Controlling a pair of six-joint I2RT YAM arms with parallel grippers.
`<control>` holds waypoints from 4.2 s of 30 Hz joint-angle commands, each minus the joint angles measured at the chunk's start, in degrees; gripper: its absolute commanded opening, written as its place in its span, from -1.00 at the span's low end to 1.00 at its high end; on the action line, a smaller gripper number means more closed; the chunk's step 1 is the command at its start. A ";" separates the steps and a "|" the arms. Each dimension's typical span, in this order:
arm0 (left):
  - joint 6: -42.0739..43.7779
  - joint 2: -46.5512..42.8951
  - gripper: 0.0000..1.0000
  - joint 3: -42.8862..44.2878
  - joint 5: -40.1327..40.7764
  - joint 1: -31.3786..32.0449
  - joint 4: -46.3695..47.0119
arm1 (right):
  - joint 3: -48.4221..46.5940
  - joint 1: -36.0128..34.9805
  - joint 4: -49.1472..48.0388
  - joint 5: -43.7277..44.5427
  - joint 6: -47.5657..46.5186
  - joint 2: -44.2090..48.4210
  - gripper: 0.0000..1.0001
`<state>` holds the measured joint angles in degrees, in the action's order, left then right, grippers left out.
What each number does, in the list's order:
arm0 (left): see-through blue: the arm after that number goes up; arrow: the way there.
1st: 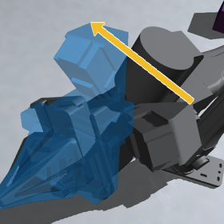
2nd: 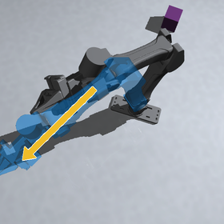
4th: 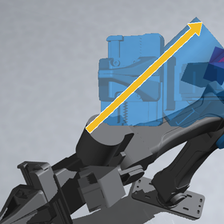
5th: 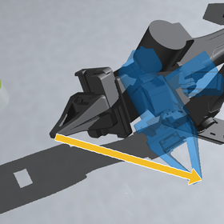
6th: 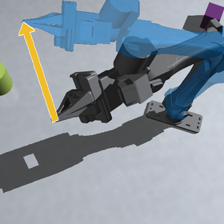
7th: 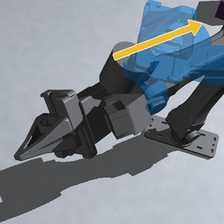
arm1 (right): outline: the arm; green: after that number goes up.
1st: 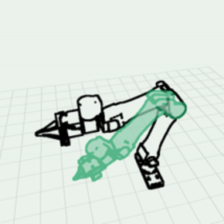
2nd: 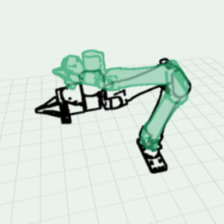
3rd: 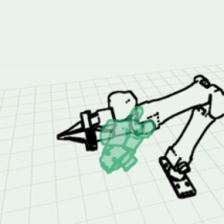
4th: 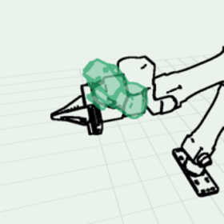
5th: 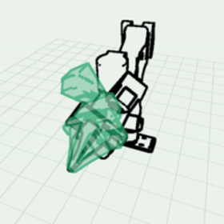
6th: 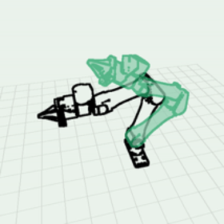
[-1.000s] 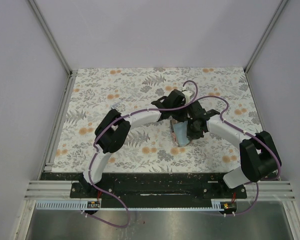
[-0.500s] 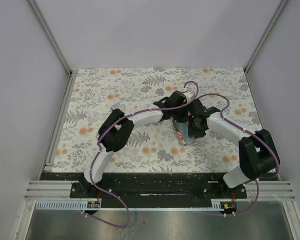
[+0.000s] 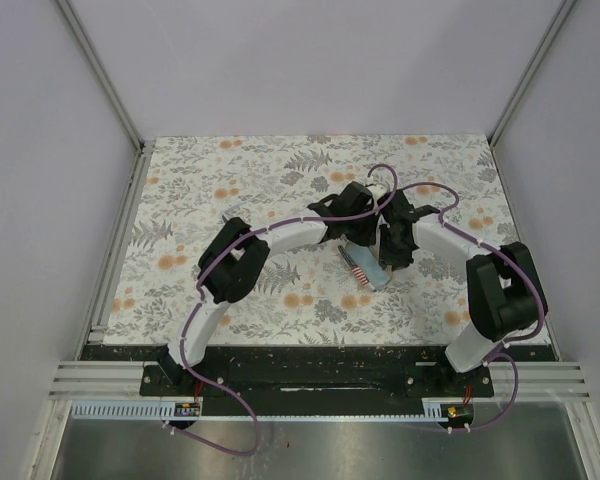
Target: Organize the sunglasses
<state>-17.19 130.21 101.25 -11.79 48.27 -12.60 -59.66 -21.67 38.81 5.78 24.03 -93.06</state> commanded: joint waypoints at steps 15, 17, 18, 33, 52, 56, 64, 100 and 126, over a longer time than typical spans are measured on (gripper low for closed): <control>0.49 -9.26 -0.40 1.67 -1.48 -3.00 -3.75 | 2.09 0.14 -6.11 -10.51 0.49 1.03 -0.79; -0.56 -11.20 -0.34 0.97 -2.96 -5.02 -3.49 | 3.31 0.14 -7.34 -12.10 1.36 1.56 -0.80; -1.00 -12.25 -0.31 0.53 -4.19 -5.81 -3.31 | 3.76 0.14 -7.95 -12.89 1.72 1.74 -0.81; -6.62 -29.12 -0.18 -15.27 -1.58 -14.07 -7.35 | 1.57 -5.48 -11.12 -16.24 6.11 -0.72 -0.89; -19.80 -53.31 0.98 -49.66 18.47 -34.72 -1.81 | -7.49 -23.50 -19.64 -16.77 18.42 -13.20 -0.91; -19.64 -47.53 0.98 -45.72 19.43 -36.58 -2.86 | -8.72 -25.43 -19.74 -16.85 19.21 -13.99 -0.85; -23.94 -29.24 0.86 -33.33 22.25 -36.58 -8.31 | -8.90 -27.46 -20.44 -16.94 20.18 -14.17 -0.85; -17.79 -20.44 -0.89 -26.11 12.24 -35.35 -3.40 | -11.71 -33.09 -21.50 -15.36 22.03 -8.03 -0.05; -23.94 -25.53 -0.88 -26.28 14.69 -13.21 -1.55 | 8.68 -20.87 -16.31 -2.18 22.29 7.90 -0.81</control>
<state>-39.53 109.10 76.09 -0.75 33.50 -16.88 -52.05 -42.68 21.52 0.01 44.62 -82.91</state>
